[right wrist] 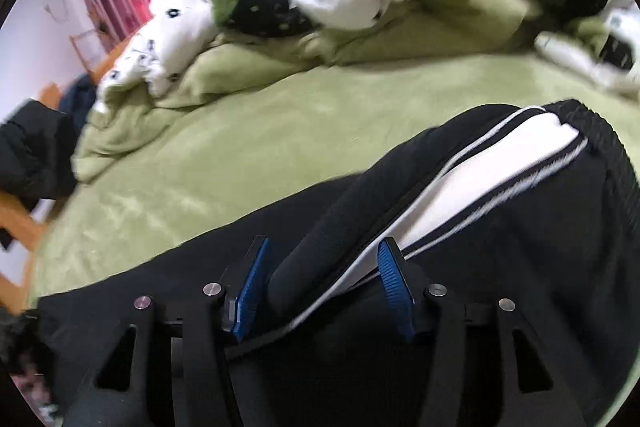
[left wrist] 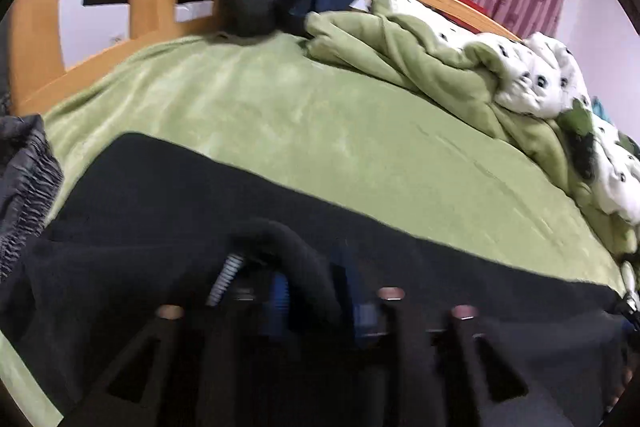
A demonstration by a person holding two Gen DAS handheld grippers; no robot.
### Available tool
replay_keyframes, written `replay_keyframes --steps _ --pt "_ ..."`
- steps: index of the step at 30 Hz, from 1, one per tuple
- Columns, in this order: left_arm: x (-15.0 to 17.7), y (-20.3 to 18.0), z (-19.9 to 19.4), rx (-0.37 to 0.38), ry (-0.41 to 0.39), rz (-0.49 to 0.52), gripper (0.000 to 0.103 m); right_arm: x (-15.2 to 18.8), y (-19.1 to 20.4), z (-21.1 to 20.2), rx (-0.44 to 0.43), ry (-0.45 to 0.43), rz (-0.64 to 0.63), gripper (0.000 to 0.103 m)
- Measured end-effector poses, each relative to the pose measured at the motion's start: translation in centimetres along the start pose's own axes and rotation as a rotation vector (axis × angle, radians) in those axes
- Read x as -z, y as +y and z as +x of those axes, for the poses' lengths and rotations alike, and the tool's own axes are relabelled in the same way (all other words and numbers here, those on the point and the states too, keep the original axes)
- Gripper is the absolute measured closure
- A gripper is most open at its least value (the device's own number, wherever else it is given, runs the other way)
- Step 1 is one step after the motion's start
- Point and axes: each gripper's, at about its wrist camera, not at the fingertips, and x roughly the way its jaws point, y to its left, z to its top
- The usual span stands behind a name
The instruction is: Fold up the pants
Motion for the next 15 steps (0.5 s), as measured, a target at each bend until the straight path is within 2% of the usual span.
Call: replay_keyframes --steps 1,2,4,6,10,12,15 --pt "0.5 0.1 -0.8 0.036 0.004 -0.012 0.041 0.4 0.1 -0.8 0.008 -0.012 -0.005 0.042" --pt "1.0 0.2 -2.1 0.068 -0.008 -0.033 0.030 0.9 0.1 -1.9 0.017 -0.020 -0.018 0.039" --pt "2.3 0.3 -4.9 0.096 -0.050 -0.026 0.029 2.2 -0.3 -4.6 0.017 -0.026 -0.051 0.036" --pt "3.6 0.1 -6.8 0.088 -0.045 0.016 0.027 3.4 -1.0 -6.9 0.023 -0.026 -0.076 0.035" --pt "8.2 2.0 -10.0 0.123 0.044 0.013 0.027 6.9 -3.7 -10.8 0.043 -0.005 -0.107 0.029" --pt "10.3 3.3 -10.5 0.145 0.093 -0.031 0.027 9.0 -5.6 -11.9 0.058 0.033 -0.084 0.029" --pt "13.7 5.2 -10.7 0.223 0.166 -0.125 0.027 11.7 -8.3 -12.5 0.049 0.086 0.001 0.029"
